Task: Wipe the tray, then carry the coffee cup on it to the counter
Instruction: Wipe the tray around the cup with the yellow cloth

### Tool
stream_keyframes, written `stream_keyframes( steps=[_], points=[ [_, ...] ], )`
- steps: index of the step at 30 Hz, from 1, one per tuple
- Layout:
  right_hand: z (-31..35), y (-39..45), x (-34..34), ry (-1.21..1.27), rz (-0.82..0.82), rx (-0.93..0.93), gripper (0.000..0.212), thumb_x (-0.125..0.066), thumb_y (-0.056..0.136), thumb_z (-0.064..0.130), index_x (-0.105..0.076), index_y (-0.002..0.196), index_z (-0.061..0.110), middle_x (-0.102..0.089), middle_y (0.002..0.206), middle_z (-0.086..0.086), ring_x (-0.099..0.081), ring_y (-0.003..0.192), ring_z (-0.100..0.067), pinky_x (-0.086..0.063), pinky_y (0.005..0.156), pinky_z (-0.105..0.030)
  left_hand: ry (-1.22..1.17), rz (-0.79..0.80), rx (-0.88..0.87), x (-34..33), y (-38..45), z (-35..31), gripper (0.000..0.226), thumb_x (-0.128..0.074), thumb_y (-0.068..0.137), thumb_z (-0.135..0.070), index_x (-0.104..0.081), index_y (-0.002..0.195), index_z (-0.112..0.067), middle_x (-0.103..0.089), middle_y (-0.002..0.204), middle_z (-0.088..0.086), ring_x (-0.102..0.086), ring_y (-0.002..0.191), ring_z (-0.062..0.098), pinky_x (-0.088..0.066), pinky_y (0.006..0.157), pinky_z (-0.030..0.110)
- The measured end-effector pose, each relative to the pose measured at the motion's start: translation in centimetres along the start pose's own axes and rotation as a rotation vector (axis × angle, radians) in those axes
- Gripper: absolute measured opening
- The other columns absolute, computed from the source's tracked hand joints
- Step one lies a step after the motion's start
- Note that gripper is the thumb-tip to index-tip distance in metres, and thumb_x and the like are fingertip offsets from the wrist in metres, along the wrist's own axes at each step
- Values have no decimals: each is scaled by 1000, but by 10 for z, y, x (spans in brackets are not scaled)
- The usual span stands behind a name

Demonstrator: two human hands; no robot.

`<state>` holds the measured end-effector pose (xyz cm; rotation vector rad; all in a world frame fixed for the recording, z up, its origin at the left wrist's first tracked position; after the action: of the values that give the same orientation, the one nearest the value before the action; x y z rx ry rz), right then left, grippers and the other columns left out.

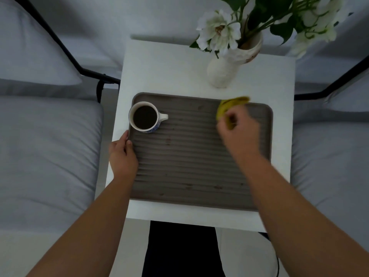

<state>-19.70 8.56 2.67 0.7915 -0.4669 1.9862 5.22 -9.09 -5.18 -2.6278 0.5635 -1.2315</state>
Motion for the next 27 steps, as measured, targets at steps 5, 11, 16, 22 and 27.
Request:
stream_keyframes(
  steps=[5, 11, 16, 22, 27],
  points=[
    [5, -4, -97, -197, 378, 234, 11, -57, 91, 21, -62, 90, 11, -66, 91, -8, -55, 96, -27, -48, 76, -39, 15, 2, 6, -3, 1, 4, 41, -36, 103, -26, -44, 143, -28, -50, 121, 13, -50, 100, 14, -34, 91, 24],
    [-6, 16, -123, -285, 575, 442, 42, -57, 91, 29, -52, 129, 11, -48, 144, -7, -36, 135, -31, -28, 111, -38, 32, -10, -50, -6, 1, 9, 41, -37, 103, -25, -43, 143, -29, -51, 116, 12, -47, 96, 10, -34, 86, 22],
    [-55, 25, -88, -453, 493, 370, 51, -41, 92, 43, -46, 137, 21, -45, 147, 0, -44, 131, -28, -34, 109, -44, -16, -29, -20, -7, 4, 11, 40, -38, 103, -24, -46, 141, -28, -52, 116, 13, -51, 98, 12, -37, 90, 24],
    [-104, -8, -28, -499, 177, -181, 70, -34, 90, 58, -27, 149, 22, -24, 158, -2, -20, 142, -38, -16, 115, -54, -19, -36, -26, -10, 6, 13, 40, -37, 102, -24, -48, 140, -29, -54, 115, 13, -55, 101, 15, -41, 92, 26],
    [-50, -19, -87, -509, 276, -62, 64, -44, 91, 48, -26, 149, 27, -22, 159, 4, -19, 141, -41, -11, 114, -57, -20, -21, -19, -10, 9, 17, 40, -38, 102, -24, -46, 141, -31, -53, 112, 13, -56, 95, 17, -42, 88, 26]
  ],
)
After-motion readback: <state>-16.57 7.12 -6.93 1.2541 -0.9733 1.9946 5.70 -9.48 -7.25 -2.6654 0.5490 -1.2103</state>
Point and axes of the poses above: each hand's wrist, its own y-axis towards the middle knuckle, its own x-axis out of the back of the hand, z = x × y, the point moved 3 cm from there along y, towards the middle knuckle
